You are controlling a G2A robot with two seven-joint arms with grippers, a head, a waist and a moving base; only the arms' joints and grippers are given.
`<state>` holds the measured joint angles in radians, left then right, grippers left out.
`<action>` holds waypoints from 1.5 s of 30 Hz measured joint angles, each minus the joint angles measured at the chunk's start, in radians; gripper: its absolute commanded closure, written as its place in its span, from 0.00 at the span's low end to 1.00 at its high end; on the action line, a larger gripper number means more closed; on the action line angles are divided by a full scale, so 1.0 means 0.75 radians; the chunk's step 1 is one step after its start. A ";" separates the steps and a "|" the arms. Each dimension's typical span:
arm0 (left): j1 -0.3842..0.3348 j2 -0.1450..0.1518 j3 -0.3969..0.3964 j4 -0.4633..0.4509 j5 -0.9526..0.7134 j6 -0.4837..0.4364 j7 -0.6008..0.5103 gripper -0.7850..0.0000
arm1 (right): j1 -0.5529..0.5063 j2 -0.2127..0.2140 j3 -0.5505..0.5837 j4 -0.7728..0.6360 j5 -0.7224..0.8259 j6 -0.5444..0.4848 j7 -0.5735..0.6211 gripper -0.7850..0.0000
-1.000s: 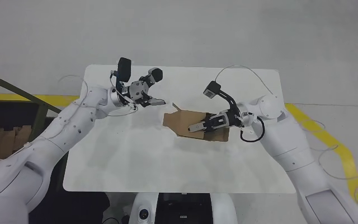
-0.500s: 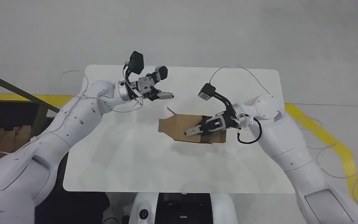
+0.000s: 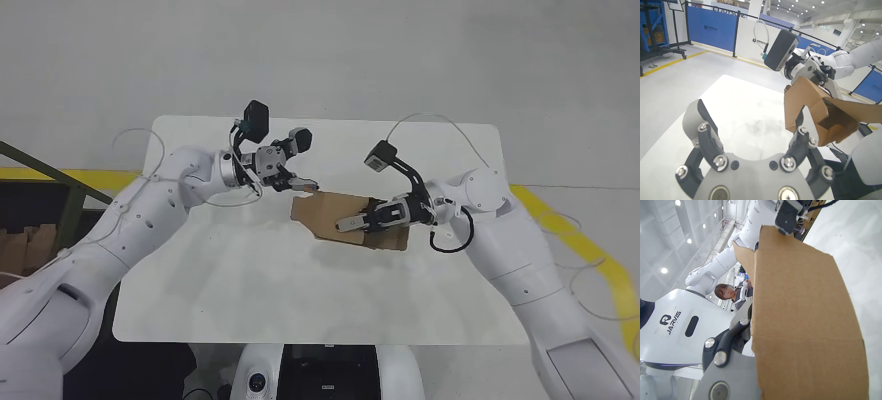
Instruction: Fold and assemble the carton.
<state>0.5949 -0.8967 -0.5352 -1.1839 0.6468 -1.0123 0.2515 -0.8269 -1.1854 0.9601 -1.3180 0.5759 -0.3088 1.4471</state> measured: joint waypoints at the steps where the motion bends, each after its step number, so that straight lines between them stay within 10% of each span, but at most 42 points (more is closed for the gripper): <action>1: 0.005 0.006 -0.001 -0.013 0.004 0.000 0.003 0.00 | -0.002 0.001 0.005 -0.001 0.001 -0.001 -0.003 1.00; 17: 0.029 0.071 0.025 -0.131 0.024 0.000 0.010 0.00 | -0.009 0.004 0.015 -0.012 0.006 -0.003 -0.013 1.00; 45: -0.021 0.054 0.085 -0.156 0.026 0.000 0.006 0.00 | -0.004 -0.002 -0.011 -0.020 0.013 -0.001 0.002 1.00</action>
<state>0.5792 -0.8561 -0.4718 -1.3013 0.6664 -1.0123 0.2562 -0.8299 -1.1868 0.9520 -1.3332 0.5859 -0.3098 1.4485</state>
